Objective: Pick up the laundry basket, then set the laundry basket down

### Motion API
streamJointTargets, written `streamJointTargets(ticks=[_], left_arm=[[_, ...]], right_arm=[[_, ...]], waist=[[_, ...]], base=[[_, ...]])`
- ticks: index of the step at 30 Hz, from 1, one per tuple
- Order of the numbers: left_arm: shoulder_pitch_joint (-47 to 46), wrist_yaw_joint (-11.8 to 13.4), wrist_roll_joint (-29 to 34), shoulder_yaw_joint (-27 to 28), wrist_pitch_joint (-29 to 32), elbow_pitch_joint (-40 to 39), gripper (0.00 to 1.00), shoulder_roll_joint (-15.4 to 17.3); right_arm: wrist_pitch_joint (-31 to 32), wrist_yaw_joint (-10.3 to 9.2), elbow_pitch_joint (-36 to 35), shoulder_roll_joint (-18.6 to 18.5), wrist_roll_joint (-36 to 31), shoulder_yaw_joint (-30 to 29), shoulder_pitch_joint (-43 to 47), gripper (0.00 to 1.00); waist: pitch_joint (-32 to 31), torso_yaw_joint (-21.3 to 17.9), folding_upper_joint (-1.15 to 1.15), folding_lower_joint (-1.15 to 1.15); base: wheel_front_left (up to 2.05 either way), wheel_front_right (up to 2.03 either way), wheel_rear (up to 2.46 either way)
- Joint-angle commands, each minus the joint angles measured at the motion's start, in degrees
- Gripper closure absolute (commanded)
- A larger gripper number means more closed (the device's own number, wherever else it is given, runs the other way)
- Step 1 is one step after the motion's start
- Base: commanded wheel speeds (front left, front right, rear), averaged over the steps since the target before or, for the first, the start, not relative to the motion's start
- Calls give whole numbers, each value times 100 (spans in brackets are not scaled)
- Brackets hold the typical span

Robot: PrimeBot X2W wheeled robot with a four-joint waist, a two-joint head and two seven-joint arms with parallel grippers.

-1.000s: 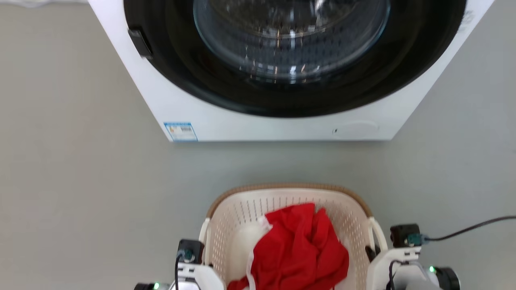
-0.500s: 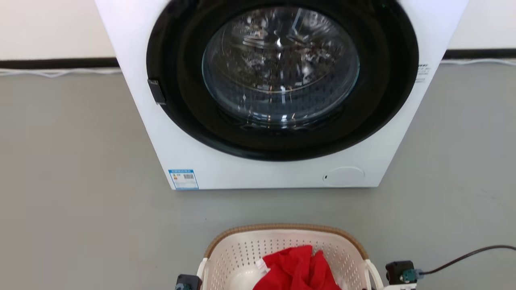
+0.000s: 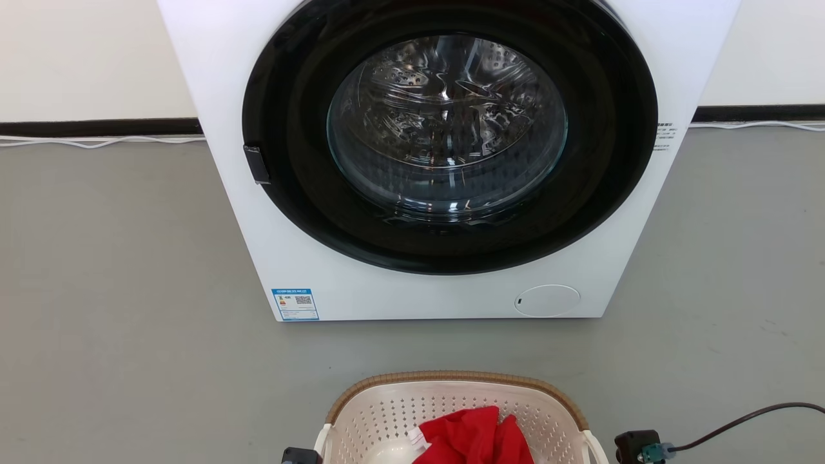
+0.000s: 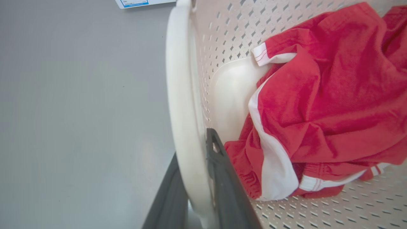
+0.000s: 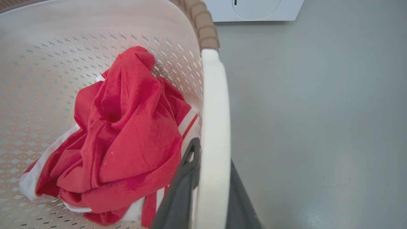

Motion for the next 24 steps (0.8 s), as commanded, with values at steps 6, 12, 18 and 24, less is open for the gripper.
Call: streamJointTargets(ticks=[6, 12, 18, 24], left_arm=[[-147, 28, -51, 41, -100, 40, 100, 129], [-143, 34, -91, -9, -105, 69, 100, 129], [-157, 37, -126, -48, -104, 79, 100, 129], [-184, 50, -167, -87, -115, 87, 100, 129]], right_arm=[[-117, 44, -6, 14, 105, 267, -53, 100], [-144, 44, 29, 14, 221, 356, -67, 100], [-177, 44, 56, 14, 298, 414, -105, 100], [-198, 44, 81, 14, 389, 463, -155, 100]], waist=[[-26, -11, 0, 0], [-39, -22, 0, 0], [-20, -15, 0, 0], [15, -11, 0, 0]], base=[[0, 0, 0], [0, 0, 0], [0, 0, 0], [0, 0, 0]])
